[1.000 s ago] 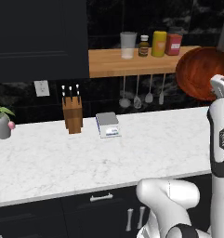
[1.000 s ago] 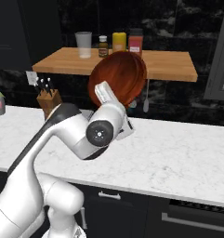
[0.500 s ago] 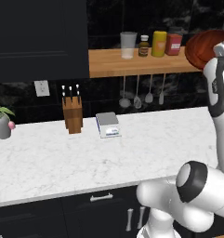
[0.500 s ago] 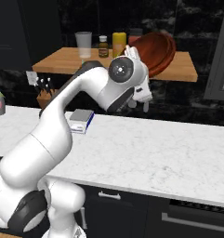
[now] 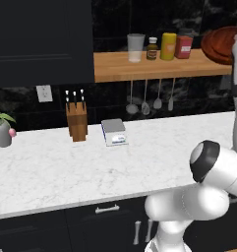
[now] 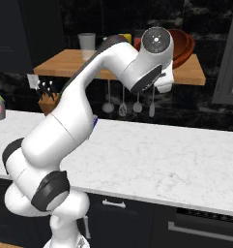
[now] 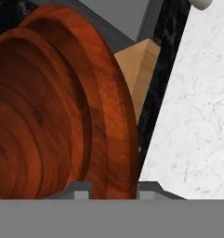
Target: Pick up the bowls on the counter and stack them on top of one another in the open cabinet. Place the smaller bowl on top of the larger bowl.
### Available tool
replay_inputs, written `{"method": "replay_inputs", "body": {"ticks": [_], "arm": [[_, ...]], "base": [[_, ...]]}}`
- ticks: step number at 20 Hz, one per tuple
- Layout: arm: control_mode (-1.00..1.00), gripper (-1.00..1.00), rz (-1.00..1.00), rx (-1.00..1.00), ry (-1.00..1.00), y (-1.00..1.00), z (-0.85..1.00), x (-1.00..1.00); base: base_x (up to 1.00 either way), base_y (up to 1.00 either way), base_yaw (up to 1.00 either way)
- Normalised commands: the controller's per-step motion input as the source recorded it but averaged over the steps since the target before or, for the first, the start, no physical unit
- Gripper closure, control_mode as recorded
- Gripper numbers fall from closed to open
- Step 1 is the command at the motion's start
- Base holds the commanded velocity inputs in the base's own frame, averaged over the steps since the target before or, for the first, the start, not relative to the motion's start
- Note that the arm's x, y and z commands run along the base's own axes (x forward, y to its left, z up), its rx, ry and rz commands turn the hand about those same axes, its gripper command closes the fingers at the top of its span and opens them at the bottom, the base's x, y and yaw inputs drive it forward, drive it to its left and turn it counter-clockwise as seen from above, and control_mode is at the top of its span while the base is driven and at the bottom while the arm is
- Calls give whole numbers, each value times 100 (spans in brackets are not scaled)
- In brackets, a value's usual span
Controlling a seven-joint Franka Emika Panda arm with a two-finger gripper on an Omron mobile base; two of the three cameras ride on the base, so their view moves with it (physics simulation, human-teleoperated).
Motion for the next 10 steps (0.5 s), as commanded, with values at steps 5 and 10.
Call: {"method": "replay_inputs", "body": {"ticks": [5,10], "arm": [[-100,100,-4,0,7,-1,-15,61],[-100,100,-10,1,8,-20,0,90]], "base": [[0,0,0],[0,0,0]]}}
